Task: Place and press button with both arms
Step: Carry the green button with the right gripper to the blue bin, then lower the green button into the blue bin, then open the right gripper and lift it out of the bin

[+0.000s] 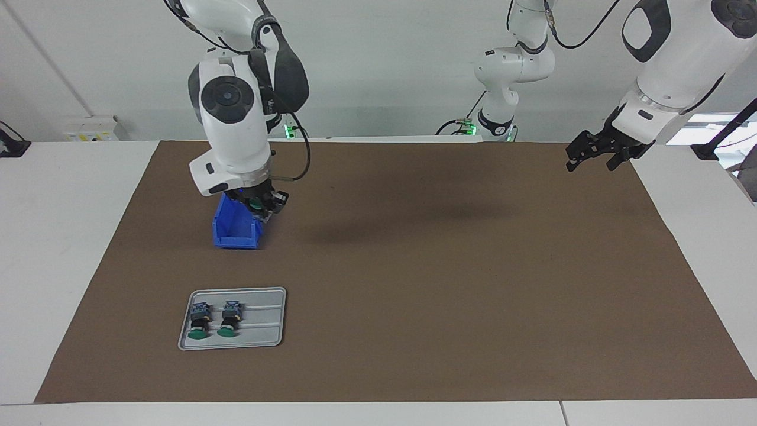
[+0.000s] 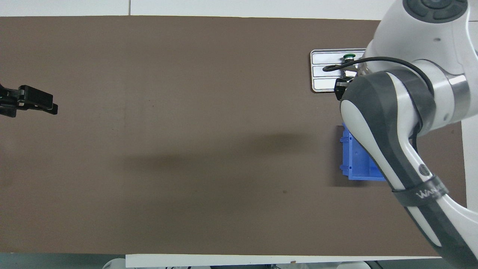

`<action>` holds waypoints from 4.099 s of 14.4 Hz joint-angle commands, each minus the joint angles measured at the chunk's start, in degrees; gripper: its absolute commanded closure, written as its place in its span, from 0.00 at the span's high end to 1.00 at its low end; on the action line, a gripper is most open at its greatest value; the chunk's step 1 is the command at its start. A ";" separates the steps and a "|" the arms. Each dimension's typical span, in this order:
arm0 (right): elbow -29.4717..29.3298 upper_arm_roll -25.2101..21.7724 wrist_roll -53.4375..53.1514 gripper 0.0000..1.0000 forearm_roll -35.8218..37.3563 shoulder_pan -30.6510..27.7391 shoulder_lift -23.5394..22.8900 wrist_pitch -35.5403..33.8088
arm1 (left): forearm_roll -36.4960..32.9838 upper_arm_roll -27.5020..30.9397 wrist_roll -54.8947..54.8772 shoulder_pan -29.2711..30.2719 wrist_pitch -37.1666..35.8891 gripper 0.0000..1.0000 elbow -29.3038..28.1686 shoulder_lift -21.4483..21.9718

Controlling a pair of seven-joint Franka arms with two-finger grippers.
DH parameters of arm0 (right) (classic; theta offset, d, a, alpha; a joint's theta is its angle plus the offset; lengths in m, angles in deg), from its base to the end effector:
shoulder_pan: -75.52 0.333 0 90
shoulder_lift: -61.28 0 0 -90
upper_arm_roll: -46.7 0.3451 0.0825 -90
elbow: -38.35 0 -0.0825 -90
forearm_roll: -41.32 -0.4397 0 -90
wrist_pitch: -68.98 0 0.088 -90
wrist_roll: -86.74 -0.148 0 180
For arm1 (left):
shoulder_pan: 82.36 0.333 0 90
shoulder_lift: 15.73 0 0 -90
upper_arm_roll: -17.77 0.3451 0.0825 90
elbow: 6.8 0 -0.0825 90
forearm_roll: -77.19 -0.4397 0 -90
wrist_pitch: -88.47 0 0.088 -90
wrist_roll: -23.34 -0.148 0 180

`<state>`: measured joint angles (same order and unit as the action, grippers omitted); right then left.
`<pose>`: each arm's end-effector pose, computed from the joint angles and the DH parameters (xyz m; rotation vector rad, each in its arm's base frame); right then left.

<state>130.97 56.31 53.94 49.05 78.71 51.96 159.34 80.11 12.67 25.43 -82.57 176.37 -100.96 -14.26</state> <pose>0.6306 0.1172 0.4894 2.9169 -0.4919 -0.2113 0.5888 -0.0630 0.5872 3.0943 -0.0864 -0.1342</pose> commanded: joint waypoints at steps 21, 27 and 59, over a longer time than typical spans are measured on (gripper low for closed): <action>39.03 0.41 34.81 0.13 -4.74 -11.37 17.23 27.83 | -0.37 -0.44 -0.33 0.82 0.78 1.00 -1.90 1.51; 40.53 0.41 35.34 0.13 -4.57 -11.02 14.16 34.00 | -0.37 -0.53 -0.42 0.82 0.78 1.00 -1.90 1.51; 10.76 0.32 19.62 0.99 -10.10 -12.16 17.32 -0.25 | -0.37 -0.44 -0.42 0.82 0.78 1.00 -1.90 1.51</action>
<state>146.24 56.21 76.63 40.53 68.17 70.04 162.56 80.11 12.67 25.43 -82.57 176.37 -100.96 -14.26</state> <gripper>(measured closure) 0.009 0.000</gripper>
